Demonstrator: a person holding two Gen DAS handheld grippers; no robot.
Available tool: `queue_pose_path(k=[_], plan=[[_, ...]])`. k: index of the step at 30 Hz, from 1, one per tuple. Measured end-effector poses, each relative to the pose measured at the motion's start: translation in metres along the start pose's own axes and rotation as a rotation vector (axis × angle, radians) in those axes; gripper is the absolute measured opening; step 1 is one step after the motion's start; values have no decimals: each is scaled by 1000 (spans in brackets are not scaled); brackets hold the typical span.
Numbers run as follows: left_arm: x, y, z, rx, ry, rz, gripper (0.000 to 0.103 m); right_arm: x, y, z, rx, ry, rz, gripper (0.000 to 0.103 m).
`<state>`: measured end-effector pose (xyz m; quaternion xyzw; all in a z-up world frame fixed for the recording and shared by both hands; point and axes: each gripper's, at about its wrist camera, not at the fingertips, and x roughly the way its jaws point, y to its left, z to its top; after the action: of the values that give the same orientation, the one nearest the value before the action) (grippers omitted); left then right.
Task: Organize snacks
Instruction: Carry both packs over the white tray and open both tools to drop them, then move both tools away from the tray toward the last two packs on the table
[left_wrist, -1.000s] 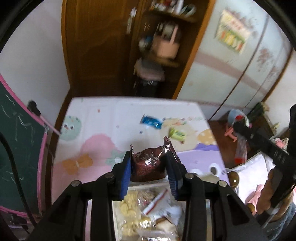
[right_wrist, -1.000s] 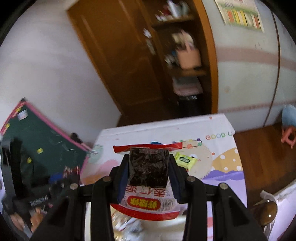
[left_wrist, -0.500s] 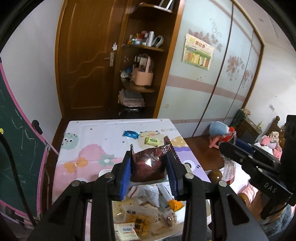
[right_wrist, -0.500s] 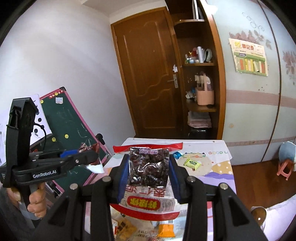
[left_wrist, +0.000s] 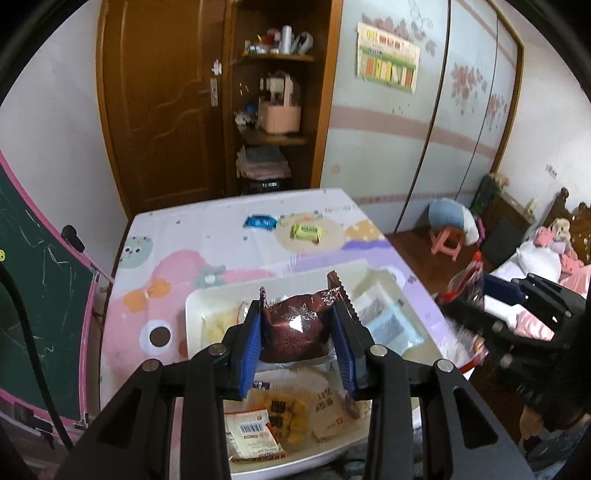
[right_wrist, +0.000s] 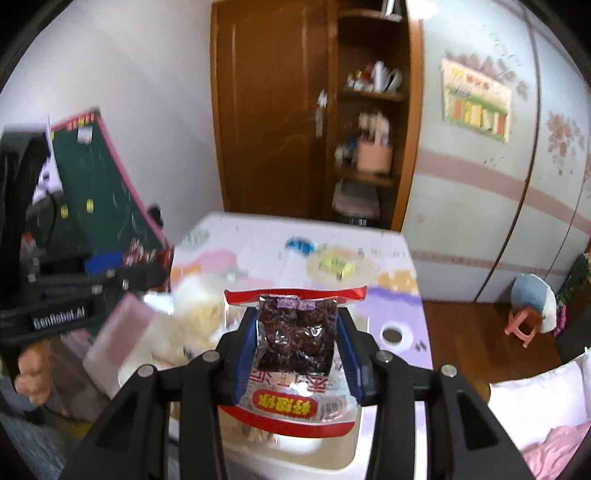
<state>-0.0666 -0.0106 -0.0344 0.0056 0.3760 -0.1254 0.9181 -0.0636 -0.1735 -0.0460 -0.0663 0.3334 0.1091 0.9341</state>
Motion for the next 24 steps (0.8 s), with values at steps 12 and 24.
queue_pose_path(k=[12,24], plan=[[21,10,-5,-16,69,80,77,12,37,-14,-191,13,-113,70],[38,19,-7,-41,105,75,78,28,42,-17,-206,52,-83,70]])
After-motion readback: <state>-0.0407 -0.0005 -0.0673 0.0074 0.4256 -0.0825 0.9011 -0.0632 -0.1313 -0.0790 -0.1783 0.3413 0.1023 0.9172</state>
